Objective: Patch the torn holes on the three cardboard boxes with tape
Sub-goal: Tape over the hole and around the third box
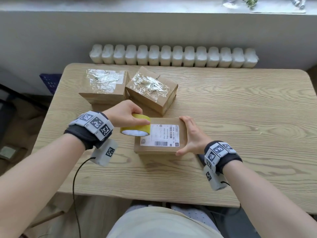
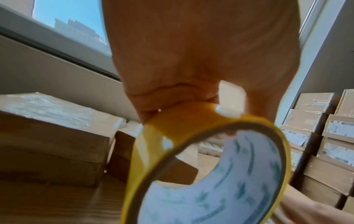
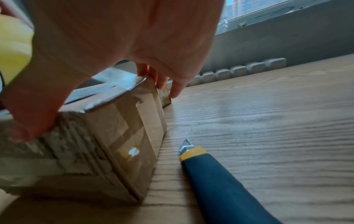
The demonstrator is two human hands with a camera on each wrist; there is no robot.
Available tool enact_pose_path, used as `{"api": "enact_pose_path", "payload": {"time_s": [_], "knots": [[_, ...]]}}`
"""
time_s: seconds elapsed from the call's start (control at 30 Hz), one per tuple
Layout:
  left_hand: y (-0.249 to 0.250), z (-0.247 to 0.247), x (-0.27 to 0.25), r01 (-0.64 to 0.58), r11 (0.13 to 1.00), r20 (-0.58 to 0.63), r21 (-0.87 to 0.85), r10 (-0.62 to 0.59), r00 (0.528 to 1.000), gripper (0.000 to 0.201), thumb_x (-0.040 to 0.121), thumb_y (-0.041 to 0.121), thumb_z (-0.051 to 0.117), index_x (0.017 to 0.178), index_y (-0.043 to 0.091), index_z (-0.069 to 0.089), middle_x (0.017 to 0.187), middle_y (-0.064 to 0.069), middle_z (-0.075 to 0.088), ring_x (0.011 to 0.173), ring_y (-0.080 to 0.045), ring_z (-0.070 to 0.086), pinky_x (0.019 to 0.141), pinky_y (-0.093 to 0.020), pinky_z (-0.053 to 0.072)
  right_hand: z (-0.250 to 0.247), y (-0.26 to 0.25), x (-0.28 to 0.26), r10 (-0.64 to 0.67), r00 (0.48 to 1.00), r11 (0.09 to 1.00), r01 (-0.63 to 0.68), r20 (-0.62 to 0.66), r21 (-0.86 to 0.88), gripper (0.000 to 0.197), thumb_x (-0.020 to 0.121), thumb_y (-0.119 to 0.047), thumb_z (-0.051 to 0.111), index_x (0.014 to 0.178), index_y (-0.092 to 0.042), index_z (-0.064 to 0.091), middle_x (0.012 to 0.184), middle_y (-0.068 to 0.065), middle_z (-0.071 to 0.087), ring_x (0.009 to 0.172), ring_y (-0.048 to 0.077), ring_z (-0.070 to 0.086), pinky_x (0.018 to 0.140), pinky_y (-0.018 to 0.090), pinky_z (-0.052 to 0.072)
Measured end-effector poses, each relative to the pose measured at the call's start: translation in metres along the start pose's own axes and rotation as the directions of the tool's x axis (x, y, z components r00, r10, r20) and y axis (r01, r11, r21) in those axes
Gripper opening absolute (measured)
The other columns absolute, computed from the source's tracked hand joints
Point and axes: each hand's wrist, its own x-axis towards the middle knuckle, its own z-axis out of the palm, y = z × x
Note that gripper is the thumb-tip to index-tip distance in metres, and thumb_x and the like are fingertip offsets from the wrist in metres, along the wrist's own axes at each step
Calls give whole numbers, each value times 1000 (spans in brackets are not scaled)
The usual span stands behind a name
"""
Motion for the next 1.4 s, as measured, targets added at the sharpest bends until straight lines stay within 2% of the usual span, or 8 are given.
{"api": "enact_pose_path", "payload": {"time_s": [0.2, 0.37, 0.6, 1.0, 1.13, 1.27, 1.33, 1.4], "knots": [[-14, -6, -11, -3, 999, 4, 45, 3, 1000, 38, 86, 33, 64, 63, 5, 54, 56, 1, 42, 51, -9, 37, 54, -23, 31, -5, 4, 0, 6, 1000, 1000, -6, 4, -11, 135, 39, -46, 92, 145, -13, 17, 145, 1, 25, 136, 15, 25, 115, 36, 25], [-39, -11, -14, 75, 973, -56, 218, -65, 996, 56, 75, 59, 65, 67, 3, 60, 56, -2, 54, 52, -14, 49, 53, -30, 38, -9, 8, -3, 20, 1000, 998, -21, -6, -51, 135, 38, -45, 92, 145, -13, 17, 146, 3, 25, 137, 16, 24, 116, 34, 23], [-58, 2, -3, 101, 953, -44, 284, -92, 995, 55, 77, 59, 63, 69, 5, 58, 62, -7, 57, 60, -21, 56, 55, -31, 41, -10, 7, -3, 32, 999, 998, -32, 1, -62, 136, 38, -46, 92, 146, -14, 15, 148, 0, 23, 138, 14, 22, 116, 31, 21], [-81, 21, 18, 86, 938, 7, 336, -93, 996, 37, 81, 59, 59, 63, 27, 55, 68, 5, 61, 70, -14, 57, 60, -30, 42, -12, 1, -3, 75, 997, 993, -72, 27, -95, 137, 40, -47, 91, 147, -17, 12, 151, -1, 19, 140, 15, 19, 118, 35, 20], [-87, 28, 24, 90, 948, 5, 305, -96, 995, 44, 79, 59, 61, 62, 19, 55, 65, -1, 60, 68, -19, 57, 63, -33, 45, -10, -11, -6, 129, 990, 969, -113, 58, -221, 140, 50, -42, 89, 150, -14, -4, 157, 0, -3, 145, 16, -2, 120, 36, 10], [-89, 37, 26, 92, 959, 0, 267, -95, 995, 48, 76, 61, 62, 61, 16, 55, 63, -4, 60, 66, -20, 58, 61, -35, 46, 3, -37, -10, 136, 983, 903, -70, 125, -425, 141, 61, -61, 75, 144, -13, -28, 151, 1, -35, 138, 14, -32, 117, 36, -11], [-87, 41, 27, 86, 965, -14, 246, -85, 996, 47, 76, 61, 62, 61, 17, 57, 64, -3, 61, 66, -19, 58, 61, -35, 47, 19, -53, -10, 77, 988, 845, 6, 131, -535, 128, 70, -78, 51, 142, -12, -32, 148, 3, -40, 137, 16, -35, 116, 39, -15], [-86, 45, 26, 80, 972, -24, 220, -77, 997, 42, 76, 60, 63, 60, 21, 58, 63, 2, 60, 66, -16, 57, 61, -33, 47, 39, -65, -5, 11, 993, 817, 61, 120, -574, 110, 79, -79, 31, 143, -13, -29, 150, 2, -36, 139, 15, -33, 117, 39, -14]]}}
